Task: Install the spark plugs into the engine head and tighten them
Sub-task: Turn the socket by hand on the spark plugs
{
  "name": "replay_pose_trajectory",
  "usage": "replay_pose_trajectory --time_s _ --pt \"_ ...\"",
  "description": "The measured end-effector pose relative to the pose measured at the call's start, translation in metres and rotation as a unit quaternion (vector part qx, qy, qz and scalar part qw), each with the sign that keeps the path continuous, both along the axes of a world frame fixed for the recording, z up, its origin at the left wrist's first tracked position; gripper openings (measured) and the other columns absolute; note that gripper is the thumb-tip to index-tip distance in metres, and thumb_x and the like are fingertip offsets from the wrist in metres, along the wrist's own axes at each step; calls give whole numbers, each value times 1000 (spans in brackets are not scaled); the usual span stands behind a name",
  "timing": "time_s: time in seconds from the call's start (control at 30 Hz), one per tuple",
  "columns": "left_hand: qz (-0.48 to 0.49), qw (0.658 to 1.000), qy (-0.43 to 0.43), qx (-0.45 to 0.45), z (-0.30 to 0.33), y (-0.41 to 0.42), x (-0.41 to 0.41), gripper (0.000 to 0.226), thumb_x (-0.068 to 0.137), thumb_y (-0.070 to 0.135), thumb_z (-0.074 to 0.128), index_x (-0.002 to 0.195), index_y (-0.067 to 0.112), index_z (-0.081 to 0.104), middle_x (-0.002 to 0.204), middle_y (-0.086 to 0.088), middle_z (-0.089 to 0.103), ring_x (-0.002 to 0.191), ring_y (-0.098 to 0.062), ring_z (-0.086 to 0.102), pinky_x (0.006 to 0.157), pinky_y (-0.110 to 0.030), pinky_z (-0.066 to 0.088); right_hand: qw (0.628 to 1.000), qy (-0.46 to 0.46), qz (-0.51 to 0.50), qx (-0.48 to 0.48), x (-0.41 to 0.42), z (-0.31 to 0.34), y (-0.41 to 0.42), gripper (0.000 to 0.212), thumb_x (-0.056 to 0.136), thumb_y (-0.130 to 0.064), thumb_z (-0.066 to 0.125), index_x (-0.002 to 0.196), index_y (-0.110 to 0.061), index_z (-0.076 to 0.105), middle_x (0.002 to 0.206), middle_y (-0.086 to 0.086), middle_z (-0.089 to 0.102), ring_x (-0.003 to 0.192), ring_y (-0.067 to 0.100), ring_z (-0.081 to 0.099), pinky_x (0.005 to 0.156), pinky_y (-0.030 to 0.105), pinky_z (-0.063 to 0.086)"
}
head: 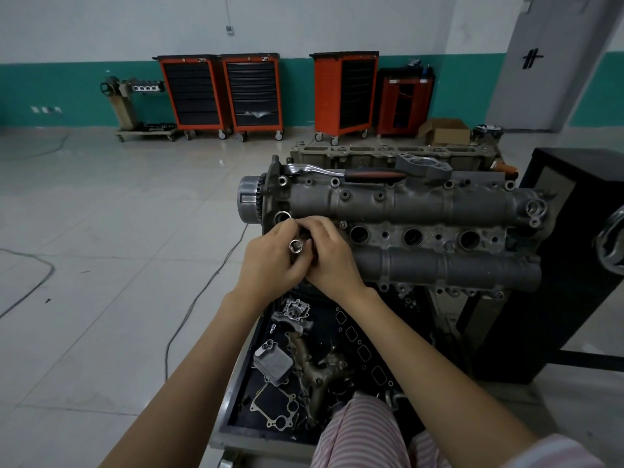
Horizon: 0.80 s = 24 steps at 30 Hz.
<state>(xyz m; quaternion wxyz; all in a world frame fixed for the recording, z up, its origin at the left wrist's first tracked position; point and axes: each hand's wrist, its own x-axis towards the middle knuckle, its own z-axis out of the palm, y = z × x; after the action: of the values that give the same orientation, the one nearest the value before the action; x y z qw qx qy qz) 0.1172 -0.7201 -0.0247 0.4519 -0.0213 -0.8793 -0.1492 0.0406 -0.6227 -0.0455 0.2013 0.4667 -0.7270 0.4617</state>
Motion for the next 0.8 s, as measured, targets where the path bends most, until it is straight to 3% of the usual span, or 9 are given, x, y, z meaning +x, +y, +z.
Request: replay_pose_trajectory --time_s 0.07,0.17,0.37,0.57,0.67,0.8 --pt "4 1000 -3 12 -1 1 -1 17 79 30 46 73 15 40 67 12 37 51 -11 31 46 -20 23 1000 4 8 13 0 -1 2 49 75 -4 63 123 -4 53 120 9 55 105 15 53 85 19 42" --pt "18 1000 -16 16 -1 3 -1 19 80 34 46 75 19 34 65 10 39 50 -12 33 46 -23 25 1000 -13 16 15 -2 0 3 38 80 -1 60 118 -2 57 115 10 60 104 20 56 89 20 41" --pt "38 999 -11 30 5 4 -5 45 81 22 71 62 15 31 52 5 34 45 -15 32 44 -26 24 995 -86 -4 -59 1 3 -2 11 80 -1 63 91 -2 63 92 7 56 82 15 55 74 25 46" --pt "9 1000 10 26 8 7 -2 44 83 26 63 57 17 28 50 6 30 44 -15 30 42 -26 25 994 -88 -11 -59 4 3 -4 10 80 -1 63 89 -1 61 92 9 56 81 18 55 74 36 48" --pt "17 1000 2 23 5 5 -1 37 83 19 62 62 18 31 54 7 33 46 -15 33 43 -24 26 997 -64 -18 -42 4 4 -3 19 80 -1 62 99 -1 61 100 10 57 86 18 55 76 36 48" --pt "-1 999 -25 45 4 -1 1 30 84 22 59 70 16 33 58 10 35 50 -16 35 45 -18 23 1000 -3 -6 29 3 2 2 52 79 -3 61 128 0 47 126 13 52 111 22 53 91 20 39"
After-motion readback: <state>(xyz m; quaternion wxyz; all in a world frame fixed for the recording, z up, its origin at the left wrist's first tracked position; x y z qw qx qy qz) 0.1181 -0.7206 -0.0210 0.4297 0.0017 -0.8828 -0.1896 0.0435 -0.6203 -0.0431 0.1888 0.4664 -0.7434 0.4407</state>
